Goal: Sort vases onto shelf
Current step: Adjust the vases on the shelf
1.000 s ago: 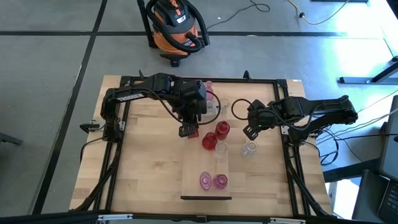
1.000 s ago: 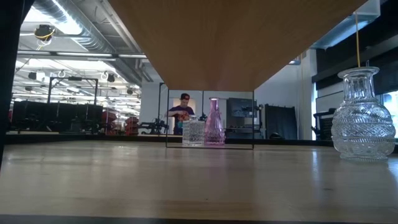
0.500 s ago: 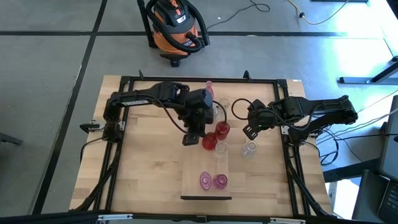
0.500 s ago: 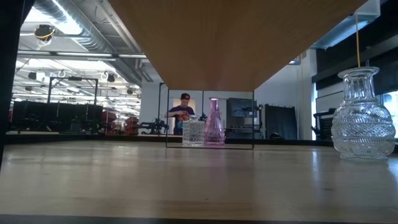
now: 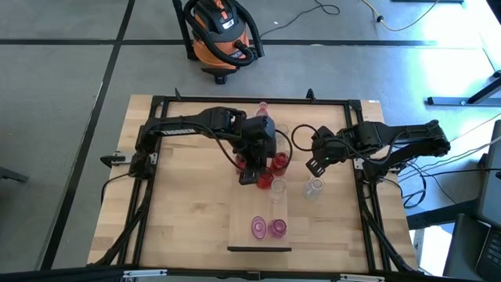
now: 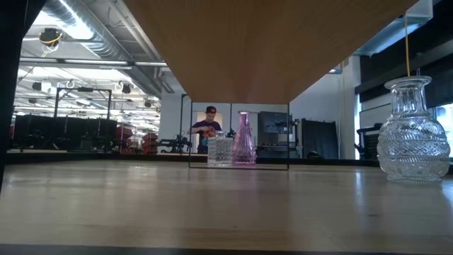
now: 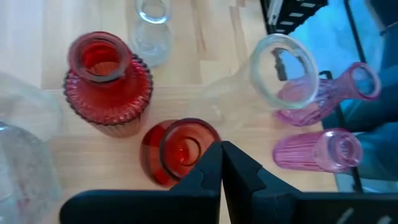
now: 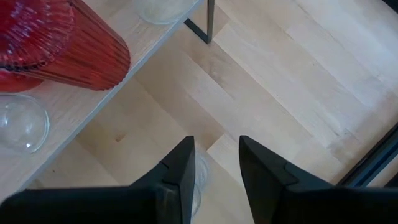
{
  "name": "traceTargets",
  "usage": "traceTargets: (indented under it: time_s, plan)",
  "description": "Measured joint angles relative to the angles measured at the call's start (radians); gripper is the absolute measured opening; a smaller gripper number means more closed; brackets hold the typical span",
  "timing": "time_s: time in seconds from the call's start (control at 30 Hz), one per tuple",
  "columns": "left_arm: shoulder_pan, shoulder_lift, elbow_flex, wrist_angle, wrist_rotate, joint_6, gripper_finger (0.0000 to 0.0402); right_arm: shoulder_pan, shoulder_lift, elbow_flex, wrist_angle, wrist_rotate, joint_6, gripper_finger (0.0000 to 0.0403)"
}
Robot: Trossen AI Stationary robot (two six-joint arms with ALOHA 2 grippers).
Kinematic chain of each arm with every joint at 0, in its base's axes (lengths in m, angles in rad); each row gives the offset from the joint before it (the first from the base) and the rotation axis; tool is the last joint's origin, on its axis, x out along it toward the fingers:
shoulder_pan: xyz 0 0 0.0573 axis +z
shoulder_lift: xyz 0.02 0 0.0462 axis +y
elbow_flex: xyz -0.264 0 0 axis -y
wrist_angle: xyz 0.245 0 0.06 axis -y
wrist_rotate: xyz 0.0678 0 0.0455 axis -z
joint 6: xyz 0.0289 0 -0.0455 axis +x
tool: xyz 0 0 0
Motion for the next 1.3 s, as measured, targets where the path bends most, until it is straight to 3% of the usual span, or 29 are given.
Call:
traceTargets:
  time_s: [1.3]
  plan:
    - [-0.013,0.063,-0.003,-0.094,-0.09,0.024,0.0,0.0,0.0,0.0,0.001,-0.022,-0.001,0.0108]
